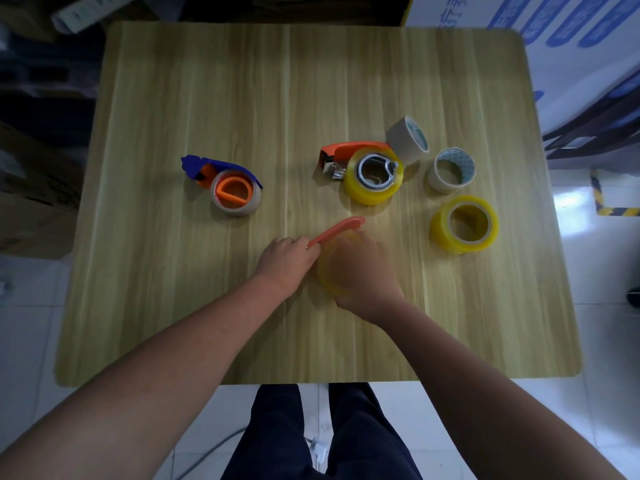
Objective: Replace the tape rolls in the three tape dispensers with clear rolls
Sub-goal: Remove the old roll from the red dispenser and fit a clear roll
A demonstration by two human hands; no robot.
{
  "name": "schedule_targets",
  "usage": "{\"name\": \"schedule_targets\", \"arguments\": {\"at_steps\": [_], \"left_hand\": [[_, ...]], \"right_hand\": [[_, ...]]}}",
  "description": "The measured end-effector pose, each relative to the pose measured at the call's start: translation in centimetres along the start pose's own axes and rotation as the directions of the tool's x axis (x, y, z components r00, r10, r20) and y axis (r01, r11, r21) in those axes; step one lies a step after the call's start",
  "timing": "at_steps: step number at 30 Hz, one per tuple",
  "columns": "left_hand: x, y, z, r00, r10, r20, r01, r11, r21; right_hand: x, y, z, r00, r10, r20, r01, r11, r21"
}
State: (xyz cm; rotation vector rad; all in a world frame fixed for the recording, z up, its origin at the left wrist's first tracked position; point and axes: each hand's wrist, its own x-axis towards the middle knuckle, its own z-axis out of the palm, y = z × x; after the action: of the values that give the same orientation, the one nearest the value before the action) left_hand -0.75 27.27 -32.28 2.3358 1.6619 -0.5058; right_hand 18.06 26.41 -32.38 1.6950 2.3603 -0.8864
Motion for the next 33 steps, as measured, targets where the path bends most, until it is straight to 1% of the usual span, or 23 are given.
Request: {"name": "schedule_targets", "arguments": {"at_steps": [2,5,7,8,9,11,12,14,17,19,21,22,24,25,26,27,28,29,30,31,32,33], "left_hand": [[0.3,-0.2,-0.2,1.0,-0.006,-0.004,0.006,1.0,0.018],[0.5,-0.5,-0.5,1.0,-0.023,0.018,0.023,1.0,-0.012],[0.5,-0.8,-0.3,1.0,-0.018,0.005,0.018,0.998,-0.054],[0.5,-1.0,0.0,1.0,-0.005,-0.013,0.003,0.995,-0.095],[0.5,-1.2,0.3,0.999,0.013,-0.044,-0.019,0.989,-0.144],[0.2,-1.4,0.7,0.989,0.036,-0.146,-0.07,0.969,-0.235],[0.0,-1.5,0.7,0.978,0.039,-0.206,-0.096,0.957,-0.273],[-0.4,-1.7,0.5,0.948,0.067,-0.311,-0.169,0.934,-0.314],[-0.8,-2.1,-0.1,0.861,0.171,-0.478,-0.334,0.9,-0.279],[-1.0,-2.4,-0.8,0.786,0.273,-0.555,-0.433,0.884,-0.179],[-1.2,-2.1,-1.8,0.733,0.38,-0.564,-0.505,0.86,-0.076],[-1.3,-1.7,-2.5,0.724,0.421,-0.547,-0.533,0.844,-0.055],[-1.4,-1.0,-3.4,0.737,0.451,-0.503,-0.564,0.821,-0.09],[-1.6,-0.6,-4.0,0.763,0.434,-0.479,-0.558,0.816,-0.15],[-1.8,-0.3,-4.5,0.81,0.384,-0.442,-0.524,0.813,-0.253],[-1.9,-0.1,-5.0,0.876,0.306,-0.372,-0.448,0.802,-0.395],[-2.1,0.0,-5.5,0.941,0.21,-0.265,-0.326,0.776,-0.54],[-2.1,0.1,-5.9,0.984,0.112,-0.141,-0.177,0.73,-0.66],[-2.1,0.0,-6.2,0.999,0.023,-0.037,-0.043,0.662,-0.749],[-2.0,-0.2,-6.3,0.999,-0.04,0.034,0.05,0.58,-0.813],[-1.7,-0.5,-6.4,0.994,-0.082,0.075,0.106,0.494,-0.863],[-1.4,-0.7,-6.5,0.99,-0.106,0.096,0.131,0.418,-0.899]], "right_hand": [[-0.2,0.3,-0.4,0.997,-0.047,-0.069,0.048,0.999,0.021],[-1.1,1.0,-1.0,0.987,-0.105,-0.122,0.109,0.994,0.029],[-1.8,1.8,-1.7,0.986,-0.099,-0.137,0.113,0.988,0.103],[-2.1,2.4,-2.1,0.989,-0.085,-0.118,0.104,0.981,0.166],[-2.3,2.9,-2.7,0.994,-0.077,-0.08,0.094,0.967,0.239],[-2.6,3.8,-4.3,0.996,-0.074,0.041,0.052,0.919,0.392],[-2.6,4.1,-5.0,0.99,-0.078,0.12,0.013,0.883,0.47],[-2.4,4.5,-6.4,0.953,-0.114,0.281,-0.075,0.81,0.581],[-1.2,4.8,-7.5,0.871,-0.178,0.459,-0.186,0.744,0.642],[-0.2,4.9,-7.9,0.799,-0.224,0.558,-0.258,0.71,0.655],[0.7,4.8,-8.4,0.734,-0.25,0.631,-0.348,0.66,0.666],[1.1,4.7,-8.7,0.705,-0.263,0.658,-0.384,0.639,0.667],[1.7,4.5,-9.2,0.655,-0.288,0.699,-0.414,0.637,0.65],[1.9,4.4,-9.3,0.642,-0.287,0.711,-0.423,0.641,0.641],[2.0,4.3,-9.5,0.643,-0.269,0.717,-0.442,0.634,0.635],[2.1,4.1,-9.6,0.66,-0.233,0.714,-0.471,0.612,0.635],[2.1,4.0,-9.6,0.692,-0.191,0.696,-0.493,0.58,0.649],[2.1,3.8,-9.6,0.733,-0.148,0.664,-0.498,0.548,0.672],[1.9,3.6,-9.7,0.781,-0.1,0.616,-0.481,0.533,0.696],[1.6,3.4,-9.8,0.835,-0.059,0.547,-0.43,0.55,0.716],[1.2,3.0,-10.0,0.891,-0.034,0.452,-0.34,0.609,0.716],[0.8,2.7,-10.1,0.944,-0.025,0.33,-0.219,0.7,0.679]]}}
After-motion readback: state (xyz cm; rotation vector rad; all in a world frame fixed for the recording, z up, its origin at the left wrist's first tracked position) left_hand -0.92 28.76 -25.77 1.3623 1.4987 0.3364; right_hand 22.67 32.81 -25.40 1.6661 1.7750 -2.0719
